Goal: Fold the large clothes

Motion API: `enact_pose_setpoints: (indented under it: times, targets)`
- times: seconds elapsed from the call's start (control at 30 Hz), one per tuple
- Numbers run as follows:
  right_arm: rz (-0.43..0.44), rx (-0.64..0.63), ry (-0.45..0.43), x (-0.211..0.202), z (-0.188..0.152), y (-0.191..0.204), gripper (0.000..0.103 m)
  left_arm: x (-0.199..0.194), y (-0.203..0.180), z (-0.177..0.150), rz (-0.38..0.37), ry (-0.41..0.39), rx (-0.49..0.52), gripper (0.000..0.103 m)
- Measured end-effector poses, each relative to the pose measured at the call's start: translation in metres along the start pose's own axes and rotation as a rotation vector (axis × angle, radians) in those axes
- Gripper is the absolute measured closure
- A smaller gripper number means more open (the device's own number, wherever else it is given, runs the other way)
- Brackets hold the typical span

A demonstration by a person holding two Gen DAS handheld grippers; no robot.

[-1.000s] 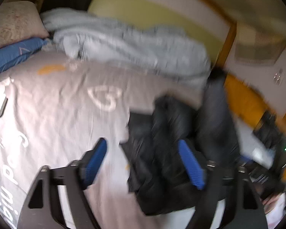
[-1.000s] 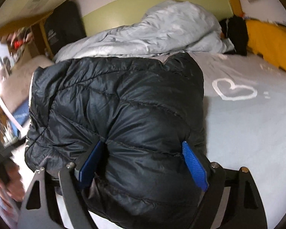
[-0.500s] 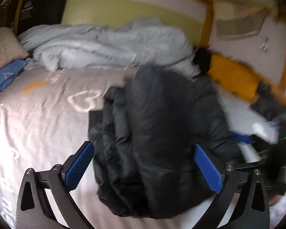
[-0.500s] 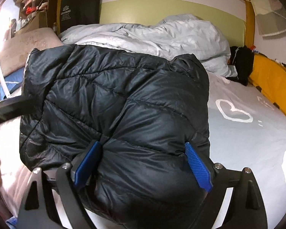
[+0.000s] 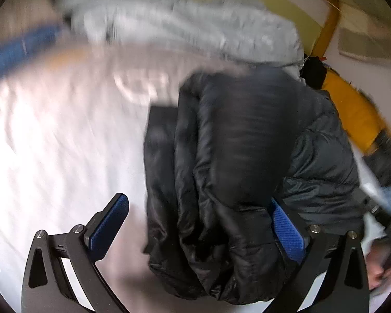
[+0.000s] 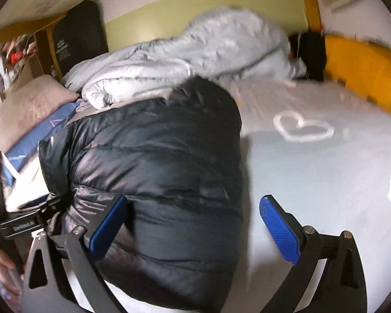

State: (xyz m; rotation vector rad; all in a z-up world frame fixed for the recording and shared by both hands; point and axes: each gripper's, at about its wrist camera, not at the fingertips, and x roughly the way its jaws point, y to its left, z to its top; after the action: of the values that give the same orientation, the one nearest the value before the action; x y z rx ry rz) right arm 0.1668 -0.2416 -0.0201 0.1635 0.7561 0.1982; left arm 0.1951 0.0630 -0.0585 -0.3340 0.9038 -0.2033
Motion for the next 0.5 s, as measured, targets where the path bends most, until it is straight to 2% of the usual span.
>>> enact_pose_setpoints:
  times: [0.07,0.1,0.17,0.23,0.27,0.3,0.33,0.37,0.4,0.47,0.5]
  targets:
    - [0.059,0.043,0.071,0.012,-0.003,-0.009,0.002,0.012,0.021,-0.002,-0.123,0.087,-0.14,0.0]
    - [0.095,0.064,0.112,0.019,-0.006,-0.012,0.002,0.015,0.027,-0.003,-0.163,0.105,-0.182,0.0]
    - [0.181,0.116,0.17,0.032,-0.007,-0.019,0.002,0.015,0.026,-0.004,-0.178,0.1,-0.16,0.0]
    - [0.23,0.158,0.199,0.041,-0.011,-0.024,0.005,0.016,0.021,-0.006,-0.193,0.094,-0.143,0.0]
    - [0.259,0.186,0.215,0.047,-0.013,-0.025,0.01,0.017,0.019,-0.007,-0.203,0.095,-0.142,0.0]
    - [0.259,0.194,0.213,0.048,-0.013,-0.025,0.015,0.017,0.017,-0.007,-0.212,0.089,-0.138,0.004]
    - [0.245,0.182,0.199,0.046,-0.013,-0.023,0.026,0.016,0.013,-0.008,-0.229,0.083,-0.132,0.013]
    - [0.226,0.151,0.177,0.041,-0.012,-0.018,0.04,0.015,0.007,-0.01,-0.257,0.091,-0.119,0.017]
    - [0.209,0.124,0.161,0.037,-0.012,-0.013,0.045,0.011,0.001,-0.014,-0.249,0.089,-0.101,0.02]
    - [0.152,0.038,0.116,0.026,-0.008,0.001,0.057,0.001,-0.011,-0.014,-0.221,0.043,-0.037,0.032]
    - [0.137,0.013,0.099,0.021,-0.007,0.006,0.058,-0.005,-0.016,-0.011,-0.214,0.027,-0.009,0.042]
